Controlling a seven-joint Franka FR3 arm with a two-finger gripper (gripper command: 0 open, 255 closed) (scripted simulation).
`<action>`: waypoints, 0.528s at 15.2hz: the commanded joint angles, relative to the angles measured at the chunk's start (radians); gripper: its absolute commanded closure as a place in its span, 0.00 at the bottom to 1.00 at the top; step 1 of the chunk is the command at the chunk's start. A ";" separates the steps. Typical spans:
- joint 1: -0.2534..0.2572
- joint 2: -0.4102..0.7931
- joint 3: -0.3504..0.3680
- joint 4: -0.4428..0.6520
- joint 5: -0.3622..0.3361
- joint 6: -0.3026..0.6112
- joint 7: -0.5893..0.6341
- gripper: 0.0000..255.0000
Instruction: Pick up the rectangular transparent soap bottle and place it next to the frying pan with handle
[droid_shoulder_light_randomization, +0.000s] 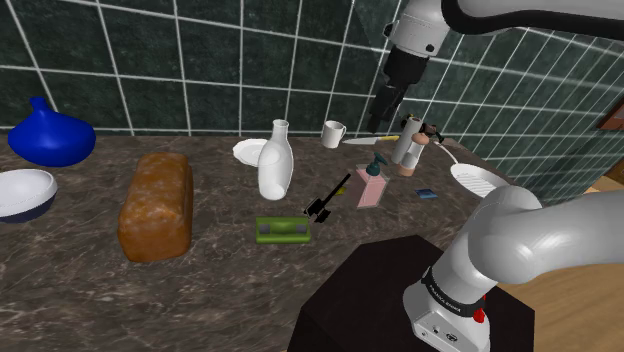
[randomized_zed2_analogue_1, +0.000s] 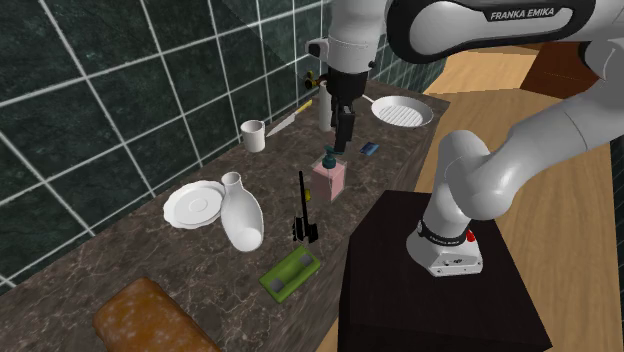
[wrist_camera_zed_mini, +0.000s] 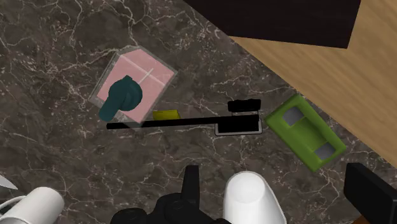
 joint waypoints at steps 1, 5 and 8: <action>0.000 0.000 0.000 0.000 0.000 0.000 0.000 0.00; -0.033 0.072 -0.066 -0.032 -0.041 0.056 -0.061 0.00; -0.058 0.137 -0.115 -0.046 -0.072 0.101 -0.105 0.00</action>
